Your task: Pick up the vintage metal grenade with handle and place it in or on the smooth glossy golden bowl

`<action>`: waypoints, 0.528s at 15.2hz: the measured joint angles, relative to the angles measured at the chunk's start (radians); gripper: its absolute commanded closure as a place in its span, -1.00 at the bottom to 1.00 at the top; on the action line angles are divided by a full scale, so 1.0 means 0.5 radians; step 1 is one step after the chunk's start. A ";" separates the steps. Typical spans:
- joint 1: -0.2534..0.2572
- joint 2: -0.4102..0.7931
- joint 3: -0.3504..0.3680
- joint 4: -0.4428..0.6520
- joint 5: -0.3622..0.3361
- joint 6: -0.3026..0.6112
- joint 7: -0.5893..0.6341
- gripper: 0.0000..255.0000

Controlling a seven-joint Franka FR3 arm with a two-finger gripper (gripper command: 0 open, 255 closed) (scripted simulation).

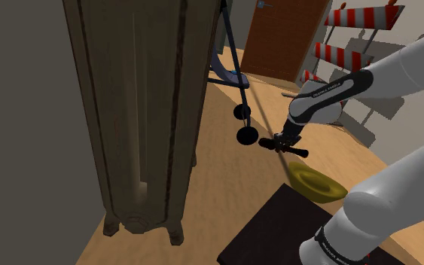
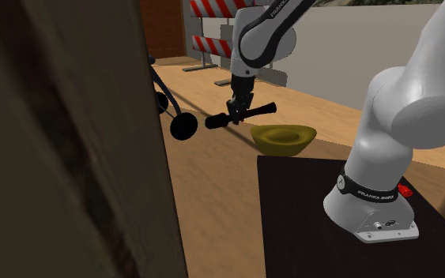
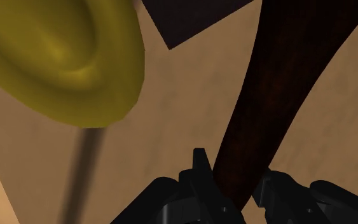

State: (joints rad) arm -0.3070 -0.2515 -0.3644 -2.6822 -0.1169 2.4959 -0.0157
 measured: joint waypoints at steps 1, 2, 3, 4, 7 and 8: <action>-0.038 -0.042 -0.032 -0.039 -0.032 0.000 -0.041 1.00; -0.068 -0.066 -0.060 -0.070 -0.056 0.008 -0.076 1.00; -0.107 -0.118 -0.084 -0.102 -0.091 -0.010 -0.107 1.00; -0.150 -0.153 -0.121 -0.133 -0.125 -0.011 -0.155 1.00; -0.275 -0.253 -0.223 -0.207 -0.223 -0.030 -0.291 1.00; -0.314 -0.281 -0.257 -0.210 -0.251 -0.052 -0.338 1.00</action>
State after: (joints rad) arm -0.4640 -0.3920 -0.4929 -2.7875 -0.2423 2.4699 -0.1848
